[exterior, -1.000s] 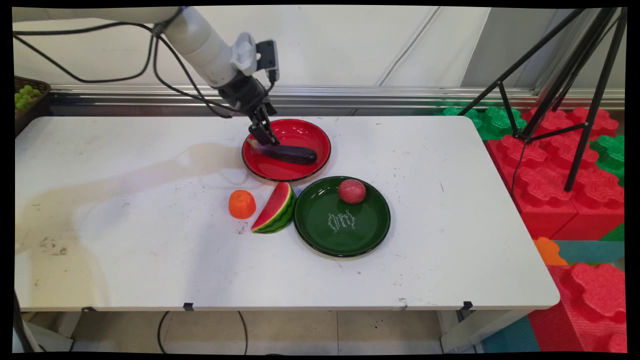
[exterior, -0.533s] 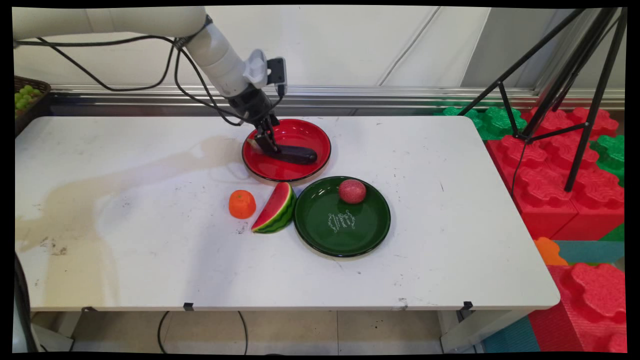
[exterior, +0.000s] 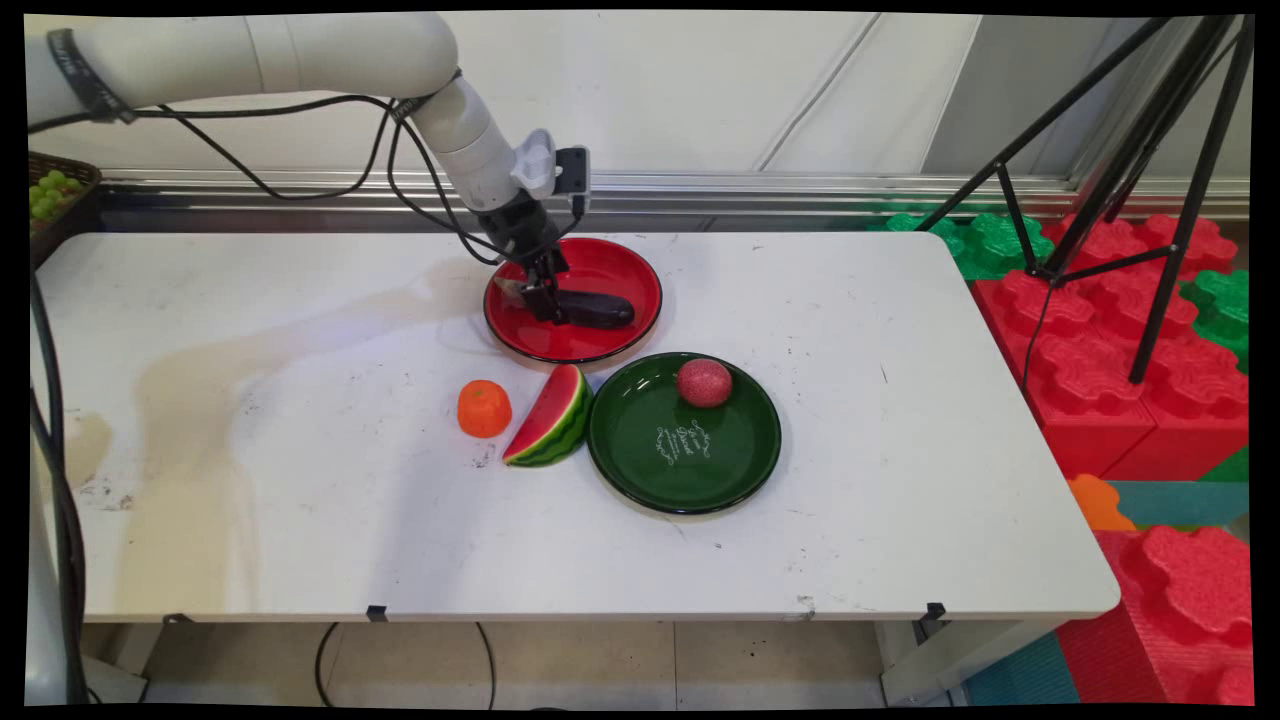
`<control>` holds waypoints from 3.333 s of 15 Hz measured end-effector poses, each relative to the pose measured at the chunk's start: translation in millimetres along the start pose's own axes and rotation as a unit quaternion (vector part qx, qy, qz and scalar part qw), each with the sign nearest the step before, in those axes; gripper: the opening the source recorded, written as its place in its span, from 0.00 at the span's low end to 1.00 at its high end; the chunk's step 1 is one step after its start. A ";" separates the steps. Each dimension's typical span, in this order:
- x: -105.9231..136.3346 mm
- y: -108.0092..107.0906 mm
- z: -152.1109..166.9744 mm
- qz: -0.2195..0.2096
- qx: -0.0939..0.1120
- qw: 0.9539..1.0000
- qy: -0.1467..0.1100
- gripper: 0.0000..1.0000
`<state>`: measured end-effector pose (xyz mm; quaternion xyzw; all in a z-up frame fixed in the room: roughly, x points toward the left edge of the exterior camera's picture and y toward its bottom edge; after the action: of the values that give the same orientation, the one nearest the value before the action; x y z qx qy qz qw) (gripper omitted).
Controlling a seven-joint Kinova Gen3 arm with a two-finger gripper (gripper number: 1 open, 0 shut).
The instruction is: Pick up the eggplant from the red plate, then place the picked object on the table
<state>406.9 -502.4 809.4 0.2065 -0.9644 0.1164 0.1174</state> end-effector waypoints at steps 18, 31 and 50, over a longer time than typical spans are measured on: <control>0.2 16.3 -56.2 -0.022 0.053 0.998 0.038 0.00; -64.6 90.7 -156.8 -0.183 0.136 0.973 0.040 0.00; -113.4 171.1 -140.0 -0.276 0.112 0.954 -0.031 0.00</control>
<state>459.7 -270.2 880.5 0.4802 -0.8536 0.1802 0.0916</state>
